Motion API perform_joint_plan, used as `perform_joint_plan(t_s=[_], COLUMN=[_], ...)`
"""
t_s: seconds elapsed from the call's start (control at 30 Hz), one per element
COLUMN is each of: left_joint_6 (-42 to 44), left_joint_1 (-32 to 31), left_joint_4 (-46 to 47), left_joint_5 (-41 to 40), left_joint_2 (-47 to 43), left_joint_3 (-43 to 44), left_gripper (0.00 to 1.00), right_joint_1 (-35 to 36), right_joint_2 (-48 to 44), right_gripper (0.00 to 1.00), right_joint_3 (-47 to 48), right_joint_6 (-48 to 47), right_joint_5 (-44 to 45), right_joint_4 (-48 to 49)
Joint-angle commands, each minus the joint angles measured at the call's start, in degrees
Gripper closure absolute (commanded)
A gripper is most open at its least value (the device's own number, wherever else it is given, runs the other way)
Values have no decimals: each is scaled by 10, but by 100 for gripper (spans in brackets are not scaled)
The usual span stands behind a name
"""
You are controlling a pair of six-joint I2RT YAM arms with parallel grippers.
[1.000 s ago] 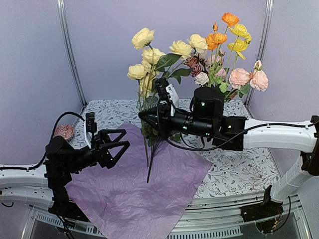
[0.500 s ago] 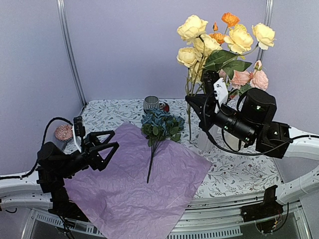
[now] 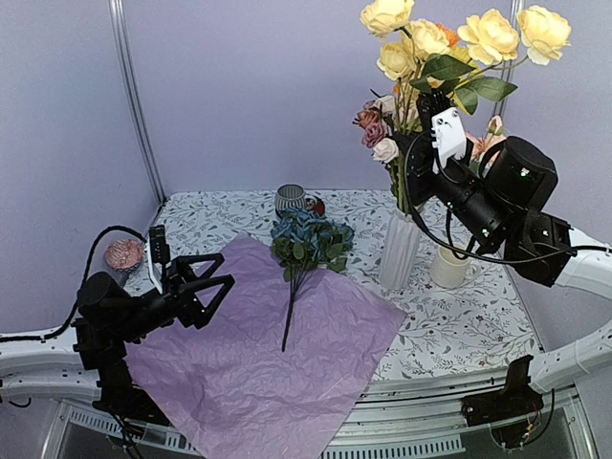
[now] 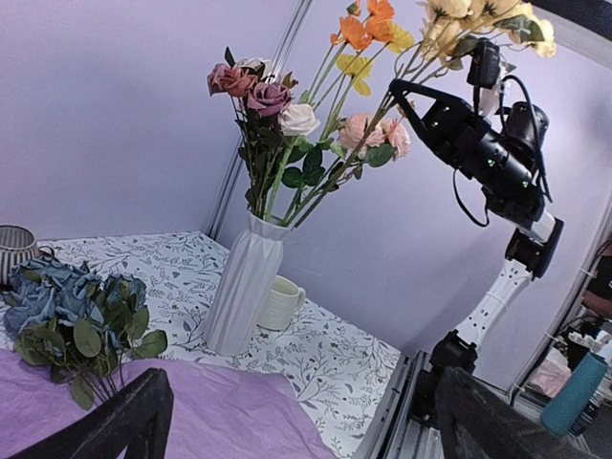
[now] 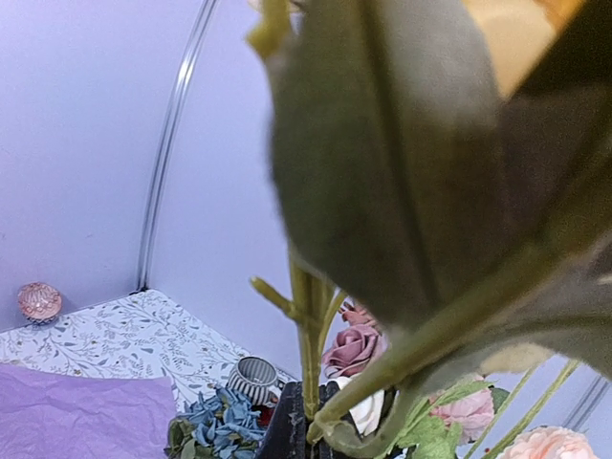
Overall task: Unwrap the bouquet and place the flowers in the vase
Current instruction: Place the fake flower in the vase.
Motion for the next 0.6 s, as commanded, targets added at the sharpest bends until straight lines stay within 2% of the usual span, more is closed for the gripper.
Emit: perform_joint_plan(t_s=[0.0,0.3,0.57], left_joint_6=[9,12,10], left_joint_1=[-4,-4,-4], left_joint_4=[-6,-7,-7], left_joint_5=[-3,-5,-5], left_joint_2=[-2,-1,4], left_joint_3=[5,5,5], left_gripper=[2,2,2], right_joint_1=[-26,-86,-127], right_joint_2=[14,27,37], right_gripper=[98,98,98], right_joint_3=[25,-1,-40], right_joint_6=[-10,33,118], right_joint_5=[36,5,-15], right_joint_4=[32,86,108])
